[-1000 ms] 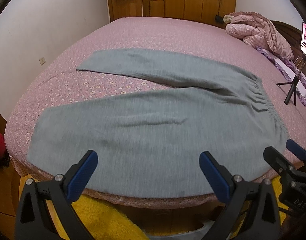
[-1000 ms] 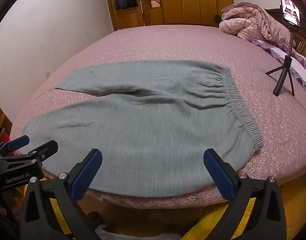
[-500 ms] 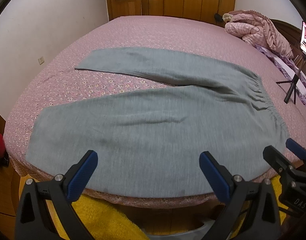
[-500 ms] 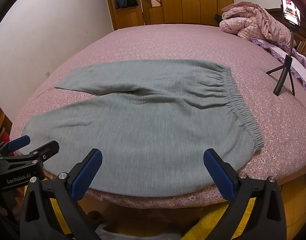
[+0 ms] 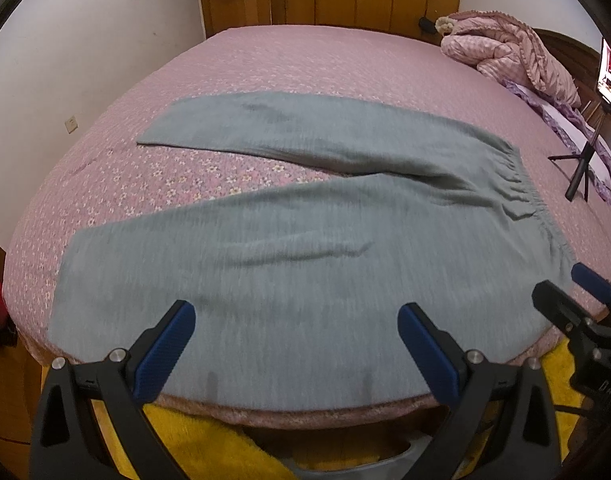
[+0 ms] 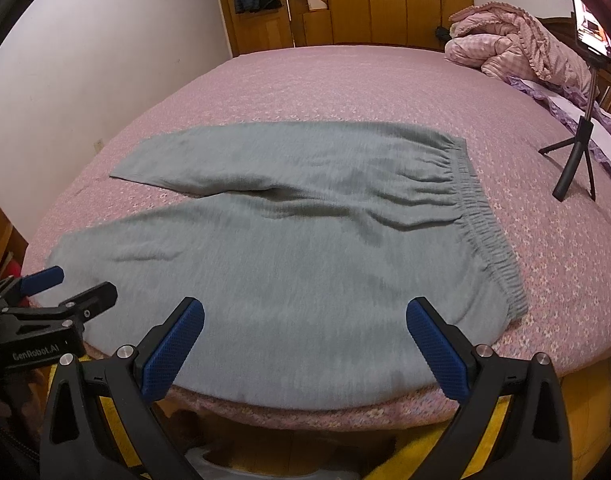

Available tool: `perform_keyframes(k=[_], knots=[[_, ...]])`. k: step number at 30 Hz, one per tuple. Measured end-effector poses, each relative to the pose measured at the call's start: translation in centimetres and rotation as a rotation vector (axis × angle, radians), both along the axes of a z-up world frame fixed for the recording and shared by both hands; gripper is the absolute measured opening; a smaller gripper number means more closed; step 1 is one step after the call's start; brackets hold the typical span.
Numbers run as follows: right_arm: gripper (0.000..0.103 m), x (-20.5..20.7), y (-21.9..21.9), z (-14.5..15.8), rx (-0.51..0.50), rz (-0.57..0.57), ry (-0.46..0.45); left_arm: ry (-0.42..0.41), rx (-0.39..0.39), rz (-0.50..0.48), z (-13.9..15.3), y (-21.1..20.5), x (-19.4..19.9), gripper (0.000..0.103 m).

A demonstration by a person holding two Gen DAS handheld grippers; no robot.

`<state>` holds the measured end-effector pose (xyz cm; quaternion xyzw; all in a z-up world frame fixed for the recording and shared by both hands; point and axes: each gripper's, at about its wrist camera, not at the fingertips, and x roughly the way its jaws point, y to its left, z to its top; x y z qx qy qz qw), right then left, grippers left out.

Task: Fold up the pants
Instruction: 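Lower both open grippers toward the edge of the grey sweatpants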

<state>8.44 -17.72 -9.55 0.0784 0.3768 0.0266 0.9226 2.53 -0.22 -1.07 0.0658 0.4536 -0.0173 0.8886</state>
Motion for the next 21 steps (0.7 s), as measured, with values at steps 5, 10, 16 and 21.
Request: perform_keyframes(k=[5, 10, 16, 21], knots=[[0.103, 1.8, -1.0, 0.3, 0.007, 0.012, 0.023, 0.042, -0.003, -0.014, -0.1, 0.4, 2.4, 0.103], [0.103, 4.4, -2.2, 0.3, 0.008, 0.015, 0.067, 0.064, -0.009, -0.023, -0.1, 0.9, 5.9, 0.103], [0.103, 8.0, -4.0, 0.7, 0.017, 0.033, 0.109, 0.060, 0.013, -0.054, 0.7, 0.6, 11.0, 0.103], [0.103, 11.4, -5.7, 1.5, -0.035, 0.036, 0.115, 0.063, 0.048, -0.100, 1.0, -0.2, 15.3, 0.103]])
